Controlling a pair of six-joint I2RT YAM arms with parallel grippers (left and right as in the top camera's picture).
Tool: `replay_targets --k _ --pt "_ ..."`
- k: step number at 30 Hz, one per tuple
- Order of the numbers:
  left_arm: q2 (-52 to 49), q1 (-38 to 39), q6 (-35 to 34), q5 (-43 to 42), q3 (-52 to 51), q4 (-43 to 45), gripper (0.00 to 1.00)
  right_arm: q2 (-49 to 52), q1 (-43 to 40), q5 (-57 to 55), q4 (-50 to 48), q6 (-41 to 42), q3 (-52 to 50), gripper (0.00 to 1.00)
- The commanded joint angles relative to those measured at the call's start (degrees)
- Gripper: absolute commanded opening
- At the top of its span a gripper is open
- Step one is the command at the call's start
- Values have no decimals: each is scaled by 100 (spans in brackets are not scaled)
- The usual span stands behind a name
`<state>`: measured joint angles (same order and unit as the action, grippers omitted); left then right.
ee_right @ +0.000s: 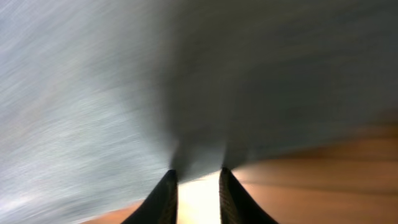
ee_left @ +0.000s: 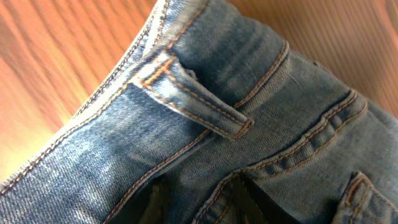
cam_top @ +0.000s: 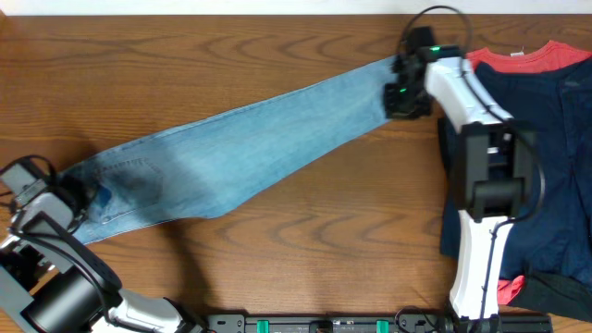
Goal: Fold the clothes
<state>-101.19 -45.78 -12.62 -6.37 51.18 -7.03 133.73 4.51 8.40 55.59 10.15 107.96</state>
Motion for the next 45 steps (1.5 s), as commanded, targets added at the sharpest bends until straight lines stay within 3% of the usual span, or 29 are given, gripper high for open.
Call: replay_targets --k 1,7,10,17,26,30,34,38,45 --pt "-188 -245 -13 -448 238 -107 36 -391 -450 101 -179 -243 195 32" --pt "22 -251 -4 -1298 741 -472 38 -236 -828 785 -656 -501 179 50" --pt "306 -251 90 -1773 927 -647 45 -98 -901 1123 -1012 -660 179 56" --pt "1333 -55 647 -2046 1003 -1589 55 236 -925 979 -1722 -658 179 64" --pt "2380 549 901 -2041 1003 -2573 58 610 -964 1121 -2302 -595 179 68" --pt "2557 693 901 -2041 1003 -2739 58 741 -966 1620 -2273 -597 179 51" --pt "2564 723 911 -2022 1003 -2815 58 739 -999 2599 -2157 -601 181 22" --pt "2564 723 962 -1998 1003 -2905 58 715 -1088 3410 -2140 -599 181 2" --pt "2623 723 955 -2011 1025 -3032 58 114 -1661 3530 -1788 -599 186 1"
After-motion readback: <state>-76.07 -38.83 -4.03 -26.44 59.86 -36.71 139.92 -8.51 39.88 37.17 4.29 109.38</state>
